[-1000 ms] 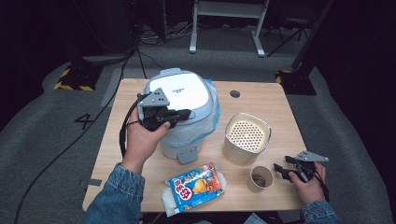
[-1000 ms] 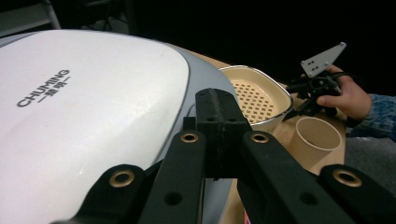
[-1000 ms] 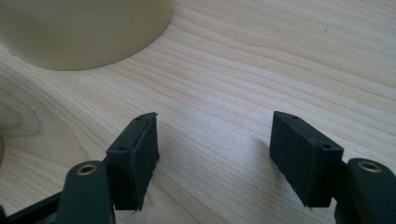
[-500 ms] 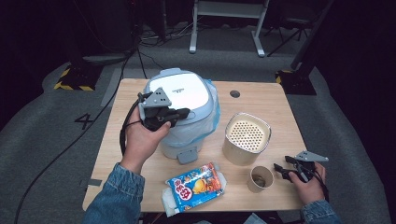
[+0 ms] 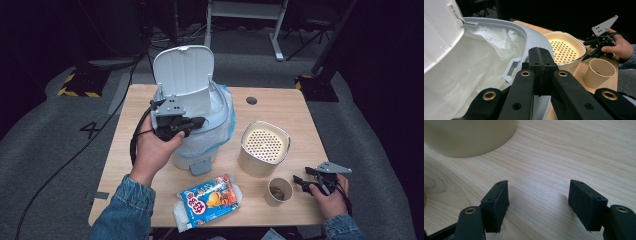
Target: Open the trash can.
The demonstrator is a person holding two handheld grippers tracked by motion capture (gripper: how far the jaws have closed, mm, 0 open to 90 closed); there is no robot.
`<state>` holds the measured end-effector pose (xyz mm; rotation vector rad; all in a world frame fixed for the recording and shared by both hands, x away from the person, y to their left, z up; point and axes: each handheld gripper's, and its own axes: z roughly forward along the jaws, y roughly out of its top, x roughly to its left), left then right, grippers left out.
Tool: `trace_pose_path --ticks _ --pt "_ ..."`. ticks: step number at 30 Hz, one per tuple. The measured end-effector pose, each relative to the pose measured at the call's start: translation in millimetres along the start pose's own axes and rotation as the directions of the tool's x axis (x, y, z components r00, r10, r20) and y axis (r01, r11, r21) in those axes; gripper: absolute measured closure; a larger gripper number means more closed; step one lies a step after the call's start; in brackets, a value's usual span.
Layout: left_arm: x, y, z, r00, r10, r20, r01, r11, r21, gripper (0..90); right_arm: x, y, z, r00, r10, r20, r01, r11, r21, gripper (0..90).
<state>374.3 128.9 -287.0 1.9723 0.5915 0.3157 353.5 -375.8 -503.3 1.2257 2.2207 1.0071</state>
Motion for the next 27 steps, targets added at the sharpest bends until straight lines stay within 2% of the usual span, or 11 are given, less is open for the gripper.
trace_pose_path --ticks 1,2,3,4,8,10,12,18,21,22,27 --pt "-0.3 0.3 0.0 1.0000 0.007 0.006 -0.007 1.0000 -0.003 86.8 0.0 0.0 0.0 1.0000 0.000 0.000 0.000 1.000 0.000 33.2" --pt "-3.6 1.7 -0.3 0.9998 0.013 -0.012 -0.013 0.9998 -0.012 76.4 0.1 0.1 0.0 1.0000 0.001 0.000 -0.001 1.000 0.000 33.1" --pt "-3.6 1.7 -0.3 0.9998 0.013 -0.012 -0.013 0.9998 -0.012 66.2 0.0 0.0 0.0 1.0000 0.000 0.000 0.000 1.000 0.000 33.1" --pt "-5.7 1.8 -0.3 0.9990 0.022 -0.039 -0.022 0.9997 -0.011 66.2 0.0 0.0 0.0 1.0000 0.000 0.000 0.000 1.000 0.000 33.1" --pt "-14.2 1.4 -3.0 0.9995 0.027 -0.016 -0.027 0.9995 -0.014 54.9 0.0 0.1 0.1 1.0000 0.001 -0.001 -0.001 1.000 0.000 33.1" --pt "-20.4 0.4 -4.0 0.9995 0.030 0.006 -0.030 0.9995 -0.002 53.9 0.0 0.1 0.0 1.0000 0.001 -0.001 -0.001 1.000 0.000 33.1" --pt "-26.2 -1.2 -5.3 0.9986 0.053 0.003 -0.053 0.9985 0.016 50.8 0.0 0.0 0.0 1.0000 0.000 0.000 0.000 1.000 0.000 33.1" --pt "-44.9 -14.3 -11.6 0.9966 0.083 -0.002 -0.083 0.9964 0.018 43.5 0.2 0.0 0.0 1.0000 -0.004 0.003 0.004 1.000 -0.002 33.1" --pt "-48.1 -19.0 -12.1 0.9963 0.085 -0.003 -0.085 0.9960 0.024 41.5 0.7 -0.1 -0.1 1.0000 -0.005 0.005 0.005 1.000 -0.002 33.1" --pt "-50.0 -24.5 -11.0 0.9964 0.084 -0.004 -0.084 0.9953 0.048 40.9 0.9 -0.1 -0.1 1.0000 -0.007 0.006 0.007 1.000 -0.003 33.1" --pt "-53.1 -39.2 -5.3 0.9964 0.082 -0.023 -0.080 0.9926 0.092 39.0 1.6 -0.2 -0.4 0.9999 -0.013 0.011 0.013 1.000 -0.004 33.1"
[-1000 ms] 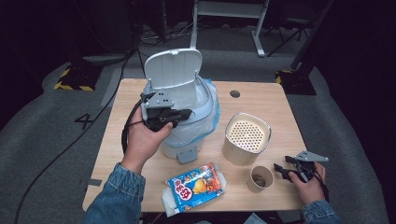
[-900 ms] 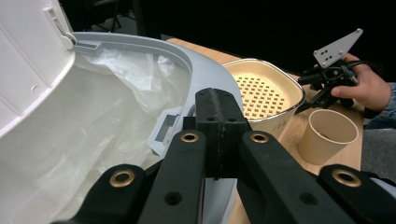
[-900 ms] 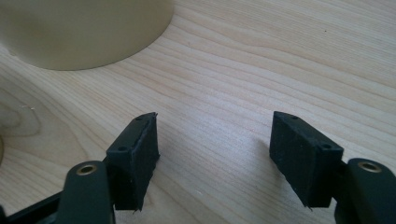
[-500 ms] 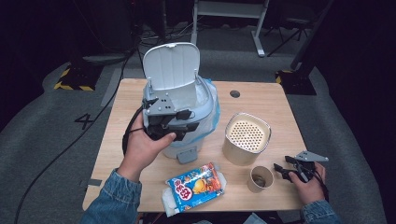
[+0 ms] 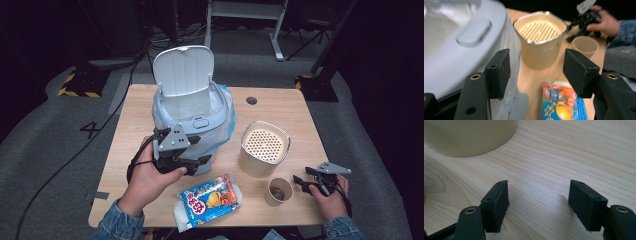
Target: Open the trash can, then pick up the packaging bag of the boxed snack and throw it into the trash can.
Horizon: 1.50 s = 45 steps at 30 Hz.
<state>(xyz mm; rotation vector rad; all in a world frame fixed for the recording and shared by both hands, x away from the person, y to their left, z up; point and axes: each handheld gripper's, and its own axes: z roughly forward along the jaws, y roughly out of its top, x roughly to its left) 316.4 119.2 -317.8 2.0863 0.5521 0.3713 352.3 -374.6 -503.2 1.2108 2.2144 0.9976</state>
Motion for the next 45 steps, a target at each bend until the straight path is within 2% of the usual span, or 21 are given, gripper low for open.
trace_pose_path --ticks 6,8,12,18,22,23,24,28,33,34,35,36,38,39,40,41,42,43,44,45 --pt "-4.4 -25.8 17.9 0.9996 -0.017 0.023 0.016 0.9989 0.044 38.4 -0.7 0.0 0.2 1.0000 0.007 -0.005 -0.007 1.000 0.002 33.1" --pt "-5.3 -33.7 23.1 0.9995 -0.024 0.021 0.023 0.9987 0.046 38.2 -1.1 0.1 0.2 0.9999 0.009 -0.008 -0.009 1.000 0.003 33.1" --pt "-7.2 -50.1 35.0 0.9976 -0.048 0.050 0.045 0.9974 0.056 38.2 -0.8 0.0 0.2 1.0000 0.007 -0.006 -0.007 1.000 0.002 33.1" --pt "-7.4 -75.0 56.3 0.9966 -0.069 0.044 0.063 0.9900 0.126 37.9 -1.4 0.1 0.4 0.9999 0.008 -0.008 -0.008 1.000 0.003 33.0" --pt "-3.7 -89.2 69.4 0.9933 -0.104 0.051 0.093 0.9799 0.176 36.9 -1.4 0.1 0.4 0.9999 0.009 -0.008 -0.009 1.000 0.003 33.0" --pt "-2.1 -94.8 75.2 0.9917 -0.113 0.061 0.099 0.9741 0.203 36.6 -1.4 0.1 0.4 0.9999 0.009 -0.008 -0.009 1.000 0.003 33.0" --pt "-2.1 -94.8 75.2 0.9917 -0.113 0.061 0.099 0.9741 0.203 36.4 -1.4 0.1 0.4 0.9999 0.009 -0.008 -0.009 1.000 0.003 33.0" --pt "0.0 -102.2 87.6 0.9882 -0.131 0.080 0.106 0.9608 0.256 36.0 -1.0 0.0 0.2 1.0000 0.008 -0.006 -0.008 1.000 0.002 33.0" --pt "-1.5 -105.9 103.3 0.9842 -0.133 0.117 0.085 0.9356 0.342 37.2 -0.6 0.0 0.2 1.0000 0.002 -0.002 -0.002 1.000 0.001 33.0" --pt "-1.9 -106.7 106.0 0.9827 -0.140 0.122 0.087 0.9280 0.362 38.3 -0.4 0.0 0.1 1.0000 0.001 -0.002 -0.001 1.000 0.000 33.0" --pt "-1.8 -107.7 108.8 0.9812 -0.143 0.130 0.085 0.9241 0.372 40.1 -0.3 0.0 0.0 1.0000 0.000 -0.001 0.000 1.000 0.001 33.0" --pt "-1.5 -108.7 110.9 0.9776 -0.162 0.134 0.100 0.9184 0.383 42.5 0.3 -0.1 0.0 1.0000 -0.002 0.001 0.002 1.000 -0.001 33.0" --pt "-0.4 -109.1 112.1 0.9695 -0.192 0.152 0.120 0.9137 0.388 44.7 0.2 -0.1 0.0 1.0000 -0.006 0.003 0.006 1.000 -0.002 33.0" --pt "0.1 -108.9 111.8 0.9650 -0.204 0.165 0.127 0.9130 0.388 49.8 0.2 -0.1 0.1 1.0000 -0.004 0.002 0.004 1.000 -0.003 33.0" --pt "0.5 -108.5 111.0 0.9588 -0.221 0.178 0.137 0.9087 0.394 55.4 0.0 0.0 0.0 1.0000 0.000 0.000 0.000 1.000 0.000 33.0" --pt "0.5 -108.3 111.2 0.9571 -0.222 0.186 0.134 0.9089 0.395 63.4 -0.6 0.0 0.2 1.0000 0.002 -0.002 -0.002 1.000 0.001 33.0" --pt "1.1 -107.9 110.6 0.9574 -0.224 0.183 0.134 0.9051 0.403 67.2 -0.6 0.0 0.1 1.0000 0.006 -0.004 -0.006 1.000 0.002 33.0" --pt "1.8 -107.5 110.4 0.9578 -0.224 0.181 0.134 0.9032 0.408 76.9 -0.7 0.0 0.2 1.0000 0.003 -0.003 -0.003 1.000 0.001 33.0" --pt "2.3 -107.0 109.5 0.9563 -0.233 0.177 0.144 0.9013 0.408 76.9 -0.7 0.0 0.2 1.0000 0.003 -0.003 -0.003 1.000 0.001 33.0" --pt "3.2 -106.5 108.0 0.9559 -0.231 0.181 0.142 0.9041 0.403 83.6 -0.6 0.0 0.2 1.0000 0.002 -0.003 -0.002 1.000 0.001 33.0"
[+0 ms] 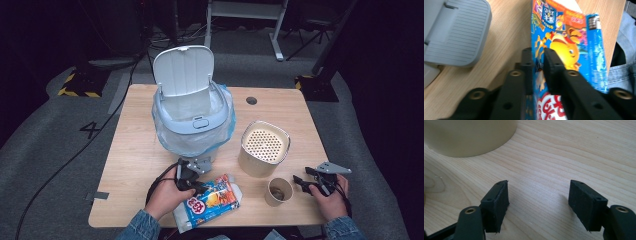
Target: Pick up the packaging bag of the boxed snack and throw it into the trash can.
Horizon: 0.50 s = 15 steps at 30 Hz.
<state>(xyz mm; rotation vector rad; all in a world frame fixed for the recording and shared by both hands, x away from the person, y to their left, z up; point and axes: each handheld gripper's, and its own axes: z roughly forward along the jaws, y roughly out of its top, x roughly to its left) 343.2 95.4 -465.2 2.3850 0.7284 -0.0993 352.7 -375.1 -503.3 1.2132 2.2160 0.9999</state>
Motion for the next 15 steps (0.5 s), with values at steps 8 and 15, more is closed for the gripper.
trace_pose_path --ticks 8,15 --pt "-3.9 -0.6 -33.1 0.9999 0.013 0.006 -0.012 0.9869 -0.161 89.2 -0.8 0.1 0.2 1.0000 0.007 -0.006 -0.007 1.000 0.002 33.0" --pt "-10.2 1.8 -55.6 0.9992 0.039 -0.002 -0.038 0.9543 -0.297 89.2 -0.9 0.1 0.2 1.0000 0.007 -0.006 -0.007 1.000 0.002 33.0"
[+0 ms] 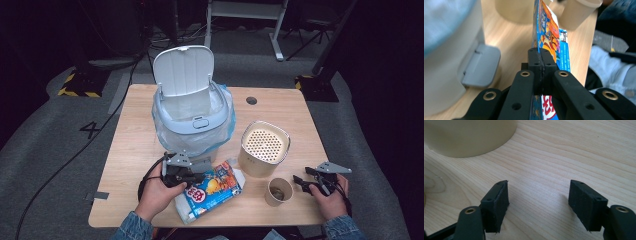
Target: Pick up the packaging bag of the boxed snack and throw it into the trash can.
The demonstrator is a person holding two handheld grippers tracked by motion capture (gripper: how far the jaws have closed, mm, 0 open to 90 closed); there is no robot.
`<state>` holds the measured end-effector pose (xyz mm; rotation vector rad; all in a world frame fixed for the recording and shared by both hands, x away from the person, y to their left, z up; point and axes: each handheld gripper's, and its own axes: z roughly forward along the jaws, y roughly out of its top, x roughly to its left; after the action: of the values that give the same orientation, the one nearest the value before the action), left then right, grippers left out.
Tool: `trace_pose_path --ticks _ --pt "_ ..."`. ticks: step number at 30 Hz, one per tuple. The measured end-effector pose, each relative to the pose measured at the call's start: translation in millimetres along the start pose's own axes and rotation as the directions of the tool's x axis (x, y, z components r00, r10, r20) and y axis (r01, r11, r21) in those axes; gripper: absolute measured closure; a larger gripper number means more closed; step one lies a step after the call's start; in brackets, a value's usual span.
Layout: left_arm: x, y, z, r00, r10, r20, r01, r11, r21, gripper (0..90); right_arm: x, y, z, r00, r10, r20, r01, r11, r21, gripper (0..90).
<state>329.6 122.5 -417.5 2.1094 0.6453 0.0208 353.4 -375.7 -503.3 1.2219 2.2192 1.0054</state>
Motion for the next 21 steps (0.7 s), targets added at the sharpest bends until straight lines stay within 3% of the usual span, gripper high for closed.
trace_pose_path --ticks 9,14,18,21 --pt "-11.0 12.5 -18.7 0.9993 0.035 -0.012 -0.036 0.9896 -0.139 89.3 0.0 0.0 0.0 1.0000 0.000 0.000 0.000 1.000 0.000 32.9" --pt "-15.3 23.8 -29.1 0.9981 0.051 -0.033 -0.057 0.9758 -0.211 89.3 0.0 0.0 0.0 1.0000 0.001 0.000 -0.001 1.000 0.000 33.0" --pt "-16.2 34.8 -38.8 0.9957 0.070 -0.061 -0.084 0.9577 -0.275 89.3 0.0 0.0 0.0 1.0000 0.000 0.000 0.000 1.000 0.000 32.9" --pt "-17.3 43.2 -45.5 0.9941 0.079 -0.075 -0.098 0.9485 -0.301 89.3 0.0 0.0 0.0 1.0000 0.000 0.000 0.000 1.000 0.000 32.9"
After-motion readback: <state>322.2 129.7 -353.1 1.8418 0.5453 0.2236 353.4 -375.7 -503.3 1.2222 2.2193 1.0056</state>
